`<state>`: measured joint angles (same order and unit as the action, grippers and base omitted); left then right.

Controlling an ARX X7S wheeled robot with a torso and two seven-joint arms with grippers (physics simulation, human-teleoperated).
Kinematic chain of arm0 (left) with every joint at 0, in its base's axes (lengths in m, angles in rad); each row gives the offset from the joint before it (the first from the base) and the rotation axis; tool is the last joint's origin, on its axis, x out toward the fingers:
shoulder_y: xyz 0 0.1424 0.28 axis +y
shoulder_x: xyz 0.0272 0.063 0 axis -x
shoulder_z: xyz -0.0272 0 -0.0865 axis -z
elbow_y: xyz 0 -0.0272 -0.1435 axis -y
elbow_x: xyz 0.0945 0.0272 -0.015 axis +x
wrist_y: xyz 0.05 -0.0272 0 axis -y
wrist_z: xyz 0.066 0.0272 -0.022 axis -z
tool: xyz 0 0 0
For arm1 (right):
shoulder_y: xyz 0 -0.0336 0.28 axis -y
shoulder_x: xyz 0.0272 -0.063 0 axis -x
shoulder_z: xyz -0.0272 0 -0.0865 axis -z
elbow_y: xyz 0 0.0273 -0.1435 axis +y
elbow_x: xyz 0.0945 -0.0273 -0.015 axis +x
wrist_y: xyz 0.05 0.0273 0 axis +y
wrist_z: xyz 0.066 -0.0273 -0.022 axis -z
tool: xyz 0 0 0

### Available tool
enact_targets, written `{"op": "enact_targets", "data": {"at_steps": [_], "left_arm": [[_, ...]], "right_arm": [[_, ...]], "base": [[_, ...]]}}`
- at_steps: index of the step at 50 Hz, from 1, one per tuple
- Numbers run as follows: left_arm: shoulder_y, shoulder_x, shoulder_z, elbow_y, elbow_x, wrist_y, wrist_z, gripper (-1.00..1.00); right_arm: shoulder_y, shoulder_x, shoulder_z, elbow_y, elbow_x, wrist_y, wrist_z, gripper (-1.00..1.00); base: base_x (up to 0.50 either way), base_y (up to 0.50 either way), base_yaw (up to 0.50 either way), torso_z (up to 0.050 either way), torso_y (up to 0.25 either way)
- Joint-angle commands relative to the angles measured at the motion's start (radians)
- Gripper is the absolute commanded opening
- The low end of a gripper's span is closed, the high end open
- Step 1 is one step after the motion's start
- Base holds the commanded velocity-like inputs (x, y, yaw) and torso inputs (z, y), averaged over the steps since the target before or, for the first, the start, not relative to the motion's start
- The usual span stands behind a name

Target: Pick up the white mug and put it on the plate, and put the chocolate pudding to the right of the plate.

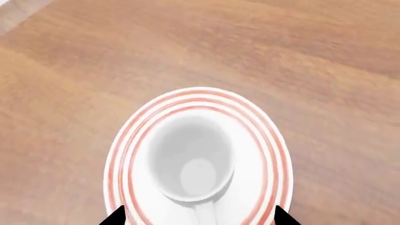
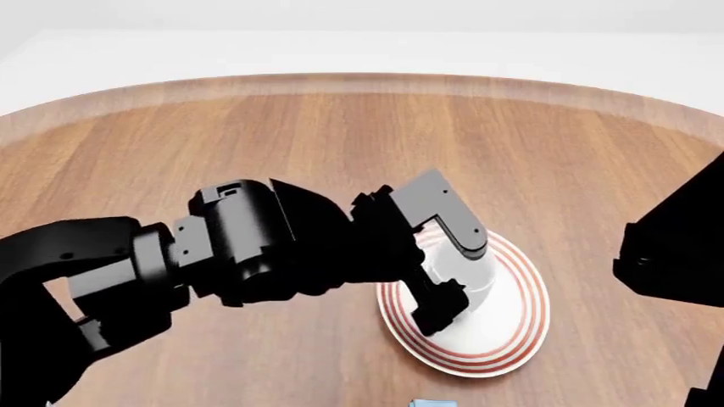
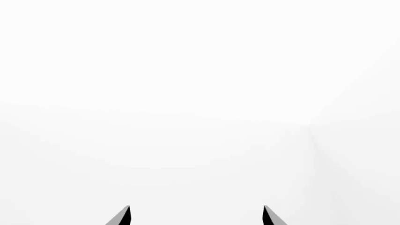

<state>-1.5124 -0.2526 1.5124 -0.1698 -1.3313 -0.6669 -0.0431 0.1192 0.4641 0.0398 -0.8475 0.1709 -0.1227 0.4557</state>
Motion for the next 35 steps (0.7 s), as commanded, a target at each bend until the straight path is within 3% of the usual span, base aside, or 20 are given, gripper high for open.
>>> {"op": "enact_targets", "data": {"at_steps": [1,13,35], "left_arm": [[-0.036,-0.050,-0.058,0.090,-0.017,0.005,0.007,1.00],[-0.055,-0.134,-0.088,0.168,-0.028,0.017,-0.002,1.00],[-0.027,-0.368,-0.216,0.311,-0.080,0.148,0.009,1.00]], "right_arm": [[0.004,-0.017,0.019,-0.005,-0.018,0.006,-0.021,1.00],[0.003,-0.015,0.014,-0.003,-0.018,0.004,-0.019,1.00],[-0.003,-0.013,0.008,-0.003,-0.020,-0.002,-0.016,1.00]], "base": [[0.00,0.00,0.00,0.000,0.000],[0.00,0.00,0.00,0.000,0.000],[0.00,0.00,0.00,0.000,0.000]]}}
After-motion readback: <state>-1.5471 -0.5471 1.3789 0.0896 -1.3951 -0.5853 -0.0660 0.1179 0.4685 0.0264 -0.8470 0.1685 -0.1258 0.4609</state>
